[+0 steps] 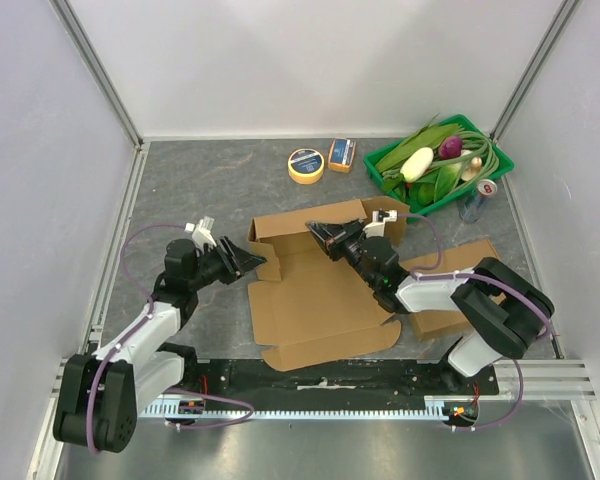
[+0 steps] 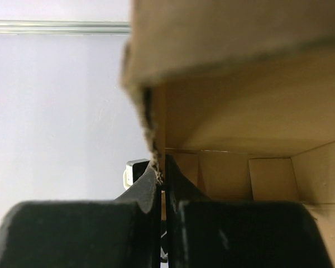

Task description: Fold the paper box

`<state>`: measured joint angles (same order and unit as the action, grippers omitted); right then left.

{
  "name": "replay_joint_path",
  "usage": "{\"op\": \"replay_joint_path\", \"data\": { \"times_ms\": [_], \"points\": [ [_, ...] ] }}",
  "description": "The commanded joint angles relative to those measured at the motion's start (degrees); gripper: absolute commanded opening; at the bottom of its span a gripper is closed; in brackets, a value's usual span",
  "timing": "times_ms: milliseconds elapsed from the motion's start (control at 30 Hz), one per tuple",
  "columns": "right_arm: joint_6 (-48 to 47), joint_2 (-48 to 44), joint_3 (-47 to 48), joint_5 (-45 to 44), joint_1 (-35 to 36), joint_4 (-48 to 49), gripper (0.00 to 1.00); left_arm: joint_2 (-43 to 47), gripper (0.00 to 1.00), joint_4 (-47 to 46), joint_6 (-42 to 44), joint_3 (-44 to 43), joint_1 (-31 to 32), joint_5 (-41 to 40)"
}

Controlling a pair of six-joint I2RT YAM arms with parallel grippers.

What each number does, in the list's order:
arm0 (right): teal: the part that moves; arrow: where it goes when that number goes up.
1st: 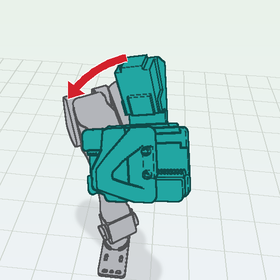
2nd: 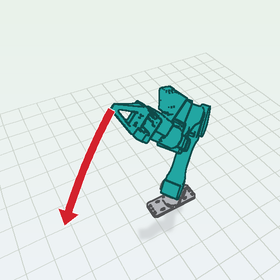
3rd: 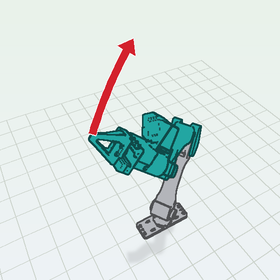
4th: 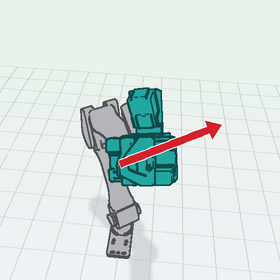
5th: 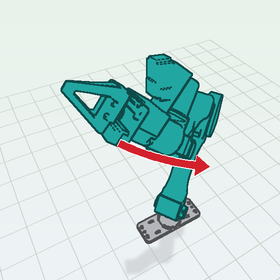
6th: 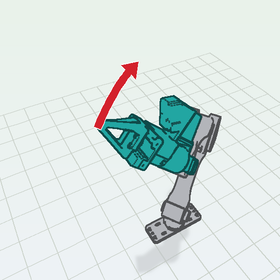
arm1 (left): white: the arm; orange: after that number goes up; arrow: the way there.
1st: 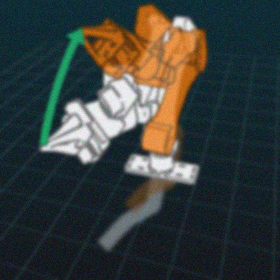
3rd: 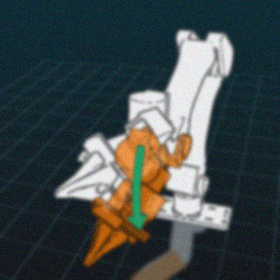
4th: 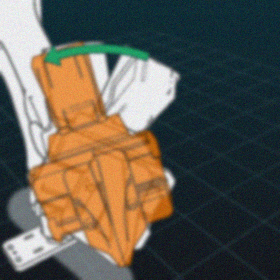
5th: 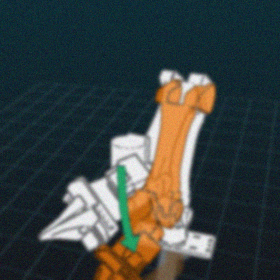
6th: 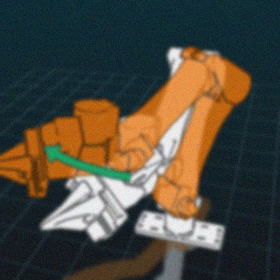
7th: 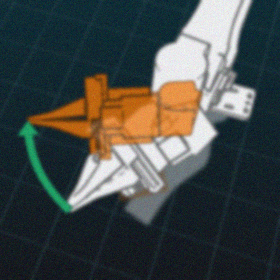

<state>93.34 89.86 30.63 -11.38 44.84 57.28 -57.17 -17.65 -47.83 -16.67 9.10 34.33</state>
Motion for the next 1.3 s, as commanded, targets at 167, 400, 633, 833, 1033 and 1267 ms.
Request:
{"op": "replay_joint_path", "data": {
  "times_ms": [167,400,633,833,1033,1267],
  "points": [
    [-5.8,-3.2,-3.1,-0.2,0.6,-3.4,0.00,7.9,0.68,8.3,12.7,-2.2,3.7,-13.6],
    [-5.5,-5.0,-1.5,-0.7,-0.1,-7.8,0.00,14.3,0.58,18.8,15.1,-6.0,11.4,-26.4],
    [-5.2,-4.4,0.7,0.8,-1.0,-8.5,0.00,23.8,0.66,46.0,2.7,-11.1,11.4,-46.5],
    [-4.6,-3.1,0.6,2.7,-1.2,-7.0,0.00,10.5,0.80,33.4,24.6,-14.8,11.4,-39.6],
    [-4.6,-1.8,1.4,3.9,-1.4,-6.2,0.00,-1.8,0.82,21.5,37.9,-18.0,12.0,-28.2],
    [-1.1,-0.7,1.3,5.1,-1.4,-4.2,0.00,-4.3,0.45,1.4,40.4,-12.5,20.0,-34.1]
  ]
}}
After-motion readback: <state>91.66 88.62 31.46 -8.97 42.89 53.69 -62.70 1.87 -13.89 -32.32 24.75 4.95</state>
